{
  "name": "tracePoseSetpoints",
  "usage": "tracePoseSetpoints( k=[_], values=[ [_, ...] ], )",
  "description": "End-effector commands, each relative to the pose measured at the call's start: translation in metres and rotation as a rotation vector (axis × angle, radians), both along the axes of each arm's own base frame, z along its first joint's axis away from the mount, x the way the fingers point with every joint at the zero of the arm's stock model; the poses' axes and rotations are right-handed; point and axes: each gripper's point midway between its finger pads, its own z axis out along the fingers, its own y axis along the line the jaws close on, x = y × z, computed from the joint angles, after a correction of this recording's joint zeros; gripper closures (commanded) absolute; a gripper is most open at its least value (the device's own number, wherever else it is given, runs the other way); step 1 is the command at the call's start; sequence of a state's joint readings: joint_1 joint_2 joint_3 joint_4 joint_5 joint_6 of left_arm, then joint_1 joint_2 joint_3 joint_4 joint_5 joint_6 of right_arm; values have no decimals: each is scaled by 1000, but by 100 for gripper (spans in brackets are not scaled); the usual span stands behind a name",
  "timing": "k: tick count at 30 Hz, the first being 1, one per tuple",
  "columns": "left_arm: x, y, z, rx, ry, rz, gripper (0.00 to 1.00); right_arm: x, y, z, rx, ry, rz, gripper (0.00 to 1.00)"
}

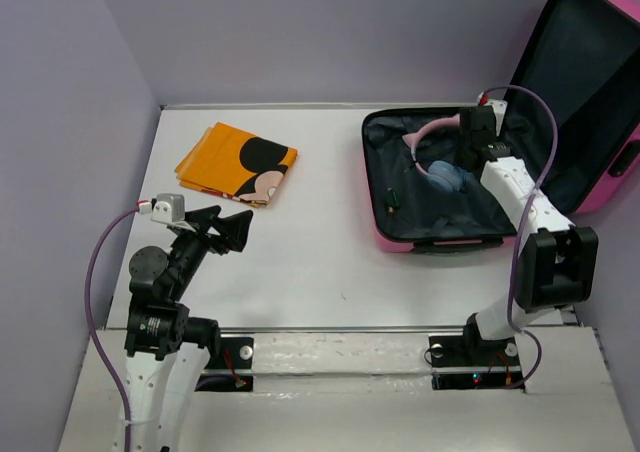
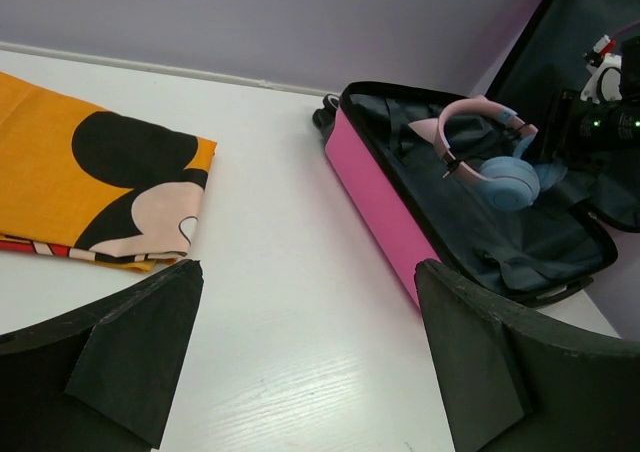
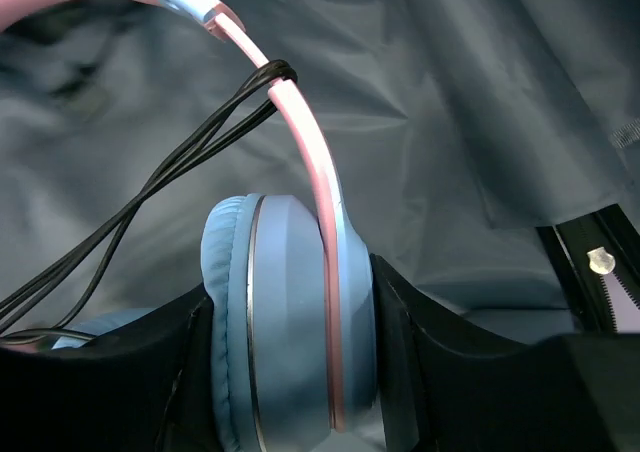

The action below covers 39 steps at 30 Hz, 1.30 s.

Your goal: Pack the luggage

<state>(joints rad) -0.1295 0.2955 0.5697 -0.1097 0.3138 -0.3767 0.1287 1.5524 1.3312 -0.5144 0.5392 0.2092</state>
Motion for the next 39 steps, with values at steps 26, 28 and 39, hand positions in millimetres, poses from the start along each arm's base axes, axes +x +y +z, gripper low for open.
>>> tracePoseSetpoints(
  k=[26,28,39],
  values=[
    [0,-1,11,-7,-24,-5,1,18,450,-11,795,-175,647,8],
    [0,-1,12,-7,-25,-5,1,18,466,-28,859,-143,625,8],
    [0,-2,12,-7,-27,-9,1,38,512,-125,1115,-15,413,23]
  ],
)
